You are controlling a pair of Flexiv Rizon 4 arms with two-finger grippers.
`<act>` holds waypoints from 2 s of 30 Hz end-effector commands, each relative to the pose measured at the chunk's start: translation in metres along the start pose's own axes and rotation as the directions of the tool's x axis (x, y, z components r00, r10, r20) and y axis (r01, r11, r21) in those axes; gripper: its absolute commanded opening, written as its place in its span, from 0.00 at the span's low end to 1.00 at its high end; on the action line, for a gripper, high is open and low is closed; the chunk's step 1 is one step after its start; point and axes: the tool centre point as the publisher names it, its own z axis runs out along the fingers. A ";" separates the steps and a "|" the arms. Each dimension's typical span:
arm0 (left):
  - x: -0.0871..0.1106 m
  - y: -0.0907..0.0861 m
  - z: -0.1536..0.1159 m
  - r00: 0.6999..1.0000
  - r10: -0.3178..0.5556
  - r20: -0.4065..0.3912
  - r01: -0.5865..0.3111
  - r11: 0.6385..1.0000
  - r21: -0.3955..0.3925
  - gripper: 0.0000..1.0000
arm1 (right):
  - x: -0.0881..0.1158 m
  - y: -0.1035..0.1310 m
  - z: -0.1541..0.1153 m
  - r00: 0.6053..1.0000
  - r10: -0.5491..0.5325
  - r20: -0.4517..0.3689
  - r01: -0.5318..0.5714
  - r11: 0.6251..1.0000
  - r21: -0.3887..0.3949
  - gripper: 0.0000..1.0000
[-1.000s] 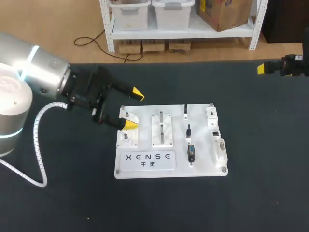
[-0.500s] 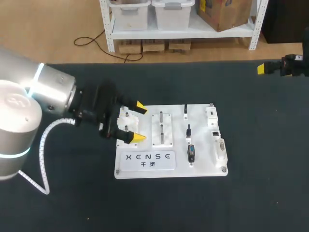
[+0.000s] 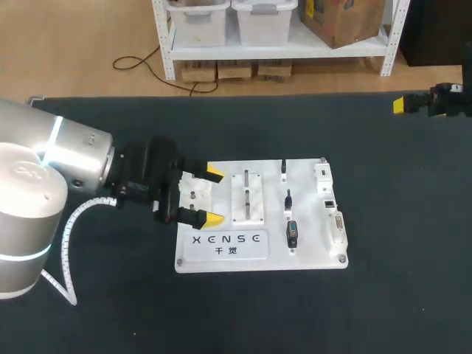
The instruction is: Insert the Ethernet cable into its matching sockets.
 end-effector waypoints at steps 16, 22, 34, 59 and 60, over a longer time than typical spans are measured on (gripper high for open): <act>0.001 0.001 0.001 1.000 0.001 0.002 -0.001 1.000 0.000 1.00 | 0.020 0.103 0.067 0.973 -0.039 -0.226 0.053 0.997 0.056 1.00; 0.001 0.001 0.001 1.000 0.001 0.002 -0.001 1.000 0.000 1.00 | 0.046 0.138 0.090 0.935 -0.025 -0.355 0.083 0.986 0.148 1.00; 0.001 0.001 0.001 1.000 0.001 0.002 -0.001 1.000 0.000 1.00 | 0.110 0.160 0.118 0.856 0.055 -0.514 0.129 0.940 0.316 1.00; 0.001 0.001 0.001 1.000 0.001 0.002 -0.001 1.000 0.000 1.00 | 0.149 0.154 0.139 0.807 0.191 -0.558 0.107 0.883 0.457 1.00; 0.001 0.001 0.001 1.000 0.001 0.002 -0.001 1.000 0.000 1.00 | 0.149 0.154 0.140 0.807 0.192 -0.558 0.105 0.884 0.456 1.00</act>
